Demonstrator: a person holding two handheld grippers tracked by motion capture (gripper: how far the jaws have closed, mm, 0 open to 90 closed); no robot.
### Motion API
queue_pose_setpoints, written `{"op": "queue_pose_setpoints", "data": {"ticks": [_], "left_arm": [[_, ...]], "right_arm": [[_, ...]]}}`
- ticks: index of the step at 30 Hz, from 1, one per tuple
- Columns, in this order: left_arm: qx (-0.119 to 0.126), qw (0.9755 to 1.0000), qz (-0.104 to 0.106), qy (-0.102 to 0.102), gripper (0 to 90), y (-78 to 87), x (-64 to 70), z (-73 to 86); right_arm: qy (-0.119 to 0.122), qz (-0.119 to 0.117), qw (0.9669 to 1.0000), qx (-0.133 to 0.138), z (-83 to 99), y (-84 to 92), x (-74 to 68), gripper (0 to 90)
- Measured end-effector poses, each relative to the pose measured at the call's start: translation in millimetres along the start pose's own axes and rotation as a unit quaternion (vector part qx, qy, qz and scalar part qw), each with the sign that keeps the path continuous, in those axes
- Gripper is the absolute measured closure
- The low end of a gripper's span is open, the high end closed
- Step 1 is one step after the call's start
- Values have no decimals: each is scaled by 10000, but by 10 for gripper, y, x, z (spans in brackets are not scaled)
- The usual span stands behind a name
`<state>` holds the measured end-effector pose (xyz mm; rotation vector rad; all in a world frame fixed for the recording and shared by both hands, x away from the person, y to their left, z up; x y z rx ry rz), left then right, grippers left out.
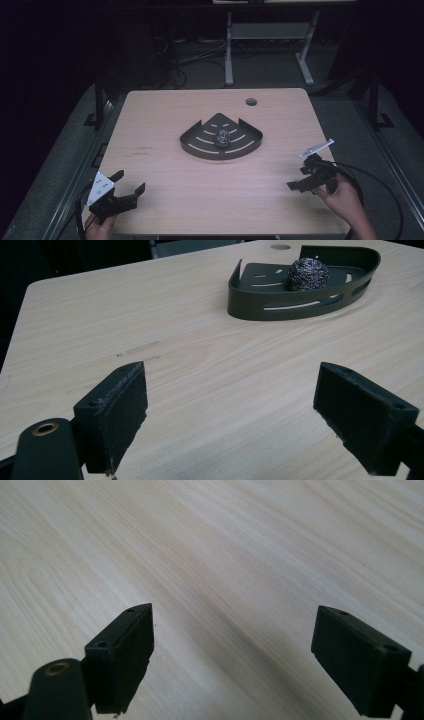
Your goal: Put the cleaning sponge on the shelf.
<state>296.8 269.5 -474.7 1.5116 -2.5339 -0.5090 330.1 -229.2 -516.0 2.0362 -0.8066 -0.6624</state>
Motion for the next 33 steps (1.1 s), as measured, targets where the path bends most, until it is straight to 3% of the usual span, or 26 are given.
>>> {"op": "queue_pose_setpoints", "data": {"ticks": [27, 33], "left_arm": [[-30, 10000, 31, -2, 133, -14, 15, 10], [-40, 10000, 42, -22, 133, -33, 31, 6]], "right_arm": [[-32, 21, 9999, 105, 324, 64, -200, 169], [12, 80, 9997, 227, 322, 71, -255, 168]]}}
Point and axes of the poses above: each handheld gripper's, and its own axes: y roughly backward along the jaws, z roughly out of its underside, x roughly to its right, the point moved 10 cm from there along -y, roughly forward along the jaws, and after that the axes turned 4 degrees about x, right-handed, at the moved point
